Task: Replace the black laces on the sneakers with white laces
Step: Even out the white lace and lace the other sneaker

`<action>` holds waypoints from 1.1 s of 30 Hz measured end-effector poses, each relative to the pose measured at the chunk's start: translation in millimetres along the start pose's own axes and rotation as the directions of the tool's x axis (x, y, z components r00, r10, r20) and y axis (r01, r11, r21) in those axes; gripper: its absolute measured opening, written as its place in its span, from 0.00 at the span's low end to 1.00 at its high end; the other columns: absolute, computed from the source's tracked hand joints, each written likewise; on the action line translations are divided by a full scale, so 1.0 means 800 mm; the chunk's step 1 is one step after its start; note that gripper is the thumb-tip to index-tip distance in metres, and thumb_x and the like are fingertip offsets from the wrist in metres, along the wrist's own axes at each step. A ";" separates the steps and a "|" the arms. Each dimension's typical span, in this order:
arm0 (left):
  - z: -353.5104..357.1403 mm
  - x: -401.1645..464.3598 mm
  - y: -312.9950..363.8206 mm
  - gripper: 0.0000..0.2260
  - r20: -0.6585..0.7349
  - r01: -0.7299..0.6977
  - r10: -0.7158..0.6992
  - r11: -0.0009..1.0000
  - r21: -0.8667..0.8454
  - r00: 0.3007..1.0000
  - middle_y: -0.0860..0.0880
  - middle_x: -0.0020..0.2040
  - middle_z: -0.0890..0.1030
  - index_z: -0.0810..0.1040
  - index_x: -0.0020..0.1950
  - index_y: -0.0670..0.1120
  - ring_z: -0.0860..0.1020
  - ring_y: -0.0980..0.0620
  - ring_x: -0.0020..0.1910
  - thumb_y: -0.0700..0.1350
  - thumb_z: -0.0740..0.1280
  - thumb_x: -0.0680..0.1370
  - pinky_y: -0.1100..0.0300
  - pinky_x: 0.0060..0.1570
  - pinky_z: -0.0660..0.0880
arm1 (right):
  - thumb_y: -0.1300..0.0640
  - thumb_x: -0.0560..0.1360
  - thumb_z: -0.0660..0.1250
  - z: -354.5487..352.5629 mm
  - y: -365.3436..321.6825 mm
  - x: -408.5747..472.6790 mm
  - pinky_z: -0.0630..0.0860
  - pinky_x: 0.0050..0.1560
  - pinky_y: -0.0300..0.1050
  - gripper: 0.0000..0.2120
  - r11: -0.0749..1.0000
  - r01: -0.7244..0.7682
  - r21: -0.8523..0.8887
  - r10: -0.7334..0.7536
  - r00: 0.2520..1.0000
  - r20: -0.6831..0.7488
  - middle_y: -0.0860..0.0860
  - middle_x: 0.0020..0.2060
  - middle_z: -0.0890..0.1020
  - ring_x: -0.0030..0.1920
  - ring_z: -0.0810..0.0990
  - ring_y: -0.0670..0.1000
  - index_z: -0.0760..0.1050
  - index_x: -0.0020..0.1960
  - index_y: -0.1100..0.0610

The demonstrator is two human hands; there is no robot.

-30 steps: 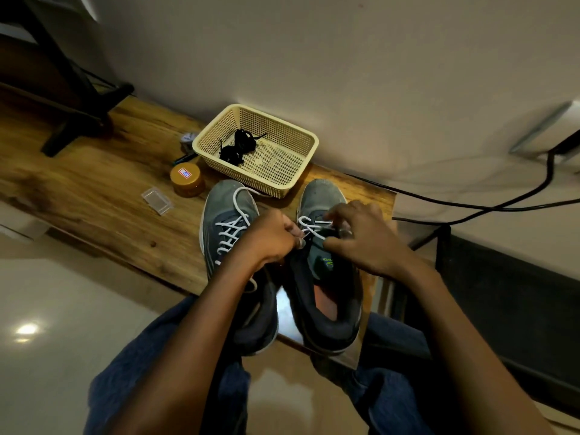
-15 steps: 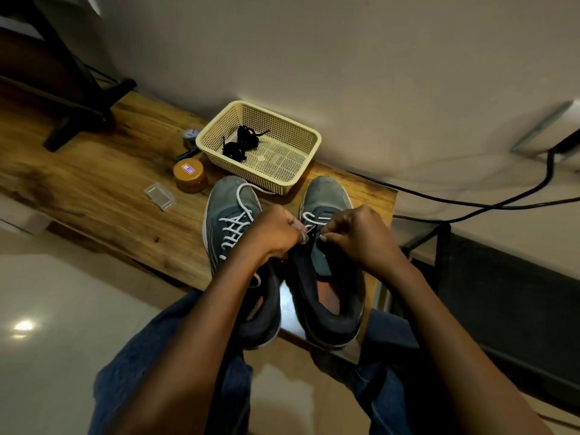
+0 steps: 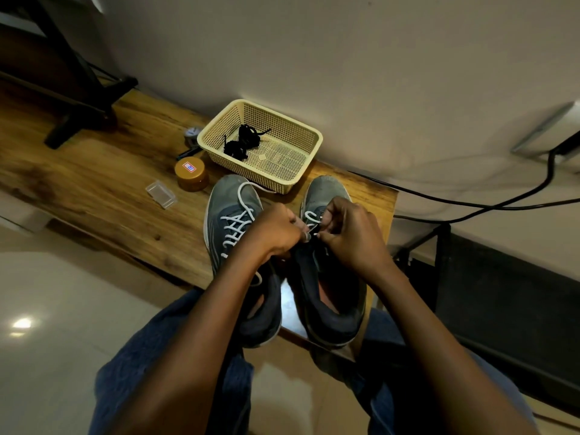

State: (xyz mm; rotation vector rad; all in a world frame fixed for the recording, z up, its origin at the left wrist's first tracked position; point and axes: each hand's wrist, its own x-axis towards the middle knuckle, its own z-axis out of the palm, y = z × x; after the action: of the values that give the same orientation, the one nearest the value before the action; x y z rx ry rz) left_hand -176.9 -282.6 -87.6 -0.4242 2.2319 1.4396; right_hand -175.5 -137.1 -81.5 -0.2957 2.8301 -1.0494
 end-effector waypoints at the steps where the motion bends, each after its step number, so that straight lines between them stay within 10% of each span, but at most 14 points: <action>1: 0.000 0.000 0.000 0.06 0.001 -0.001 0.001 1.000 0.003 1.000 0.43 0.42 0.82 0.81 0.40 0.45 0.80 0.46 0.44 0.35 0.69 0.73 0.48 0.49 0.79 | 0.65 0.68 0.71 0.001 0.000 0.000 0.75 0.46 0.54 0.13 1.000 -0.007 -0.002 0.007 1.000 -0.010 0.47 0.34 0.78 0.38 0.77 0.46 0.70 0.39 0.50; 7: -0.001 -0.002 0.001 0.04 0.013 -0.024 0.024 1.000 0.012 1.000 0.45 0.42 0.82 0.81 0.42 0.44 0.80 0.46 0.46 0.36 0.70 0.74 0.48 0.52 0.79 | 0.65 0.69 0.67 0.007 -0.007 -0.004 0.60 0.47 0.49 0.18 0.996 -0.039 -0.077 0.035 0.997 -0.062 0.45 0.35 0.72 0.43 0.69 0.47 0.61 0.36 0.48; 21: 0.007 0.002 -0.003 0.13 -0.020 -0.016 0.015 0.997 -0.074 1.000 0.38 0.39 0.80 0.79 0.39 0.44 0.78 0.45 0.36 0.37 0.60 0.81 0.47 0.48 0.79 | 0.69 0.66 0.70 0.018 0.008 0.001 0.74 0.47 0.62 0.23 0.986 -0.102 0.133 0.117 0.988 -0.105 0.49 0.31 0.75 0.39 0.77 0.54 0.59 0.33 0.49; 33: 0.012 -0.002 -0.002 0.08 -0.096 -0.103 0.112 0.990 0.093 0.989 0.49 0.34 0.79 0.80 0.41 0.45 0.76 0.59 0.24 0.38 0.65 0.78 0.69 0.27 0.71 | 0.74 0.67 0.66 0.025 0.019 0.003 0.70 0.39 0.55 0.22 0.995 -0.020 0.095 0.026 0.998 -0.065 0.53 0.31 0.73 0.37 0.73 0.52 0.59 0.32 0.52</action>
State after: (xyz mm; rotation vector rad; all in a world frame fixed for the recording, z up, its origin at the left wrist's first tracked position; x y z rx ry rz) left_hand -172.8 -274.3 -91.5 -0.3604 2.4221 1.3949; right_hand -176.8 -139.2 -106.9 -0.2234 2.8224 -1.2058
